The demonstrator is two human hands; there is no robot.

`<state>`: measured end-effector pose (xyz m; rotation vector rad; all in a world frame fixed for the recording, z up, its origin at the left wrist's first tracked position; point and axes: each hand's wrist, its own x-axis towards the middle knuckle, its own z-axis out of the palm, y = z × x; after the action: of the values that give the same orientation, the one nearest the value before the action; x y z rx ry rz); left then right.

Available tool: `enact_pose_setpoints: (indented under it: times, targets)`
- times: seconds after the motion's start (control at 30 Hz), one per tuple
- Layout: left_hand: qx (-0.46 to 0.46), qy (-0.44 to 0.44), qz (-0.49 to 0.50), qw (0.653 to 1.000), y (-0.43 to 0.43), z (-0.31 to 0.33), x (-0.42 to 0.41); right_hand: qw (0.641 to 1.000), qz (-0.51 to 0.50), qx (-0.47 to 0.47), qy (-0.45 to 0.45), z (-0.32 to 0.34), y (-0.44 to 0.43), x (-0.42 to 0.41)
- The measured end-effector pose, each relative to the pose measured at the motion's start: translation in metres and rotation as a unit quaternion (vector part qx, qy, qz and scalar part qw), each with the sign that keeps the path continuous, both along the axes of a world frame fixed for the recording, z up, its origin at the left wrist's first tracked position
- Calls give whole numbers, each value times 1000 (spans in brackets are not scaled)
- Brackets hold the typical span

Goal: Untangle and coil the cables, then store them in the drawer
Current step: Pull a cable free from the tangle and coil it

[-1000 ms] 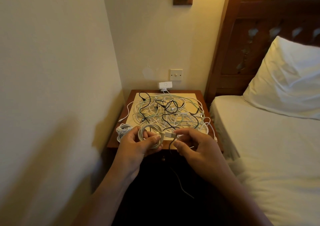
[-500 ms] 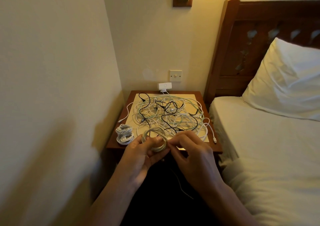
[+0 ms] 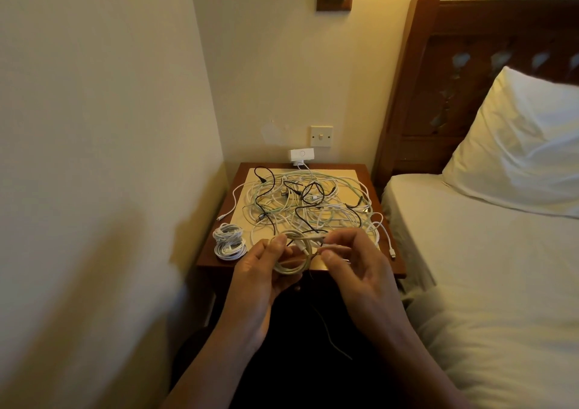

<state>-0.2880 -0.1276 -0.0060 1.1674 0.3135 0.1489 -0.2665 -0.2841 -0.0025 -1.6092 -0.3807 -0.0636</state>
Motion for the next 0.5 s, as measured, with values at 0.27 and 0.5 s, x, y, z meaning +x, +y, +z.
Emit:
enact_pose_setpoints:
  times: [0.27,0.5]
  targets:
    - [-12,3,-14,1000,-11,-7,-3,975,-24,123,184,3,1,17]
    - [-80,1,-6,997,-15,-7,-3,994,-33,23,106,-8,2,14]
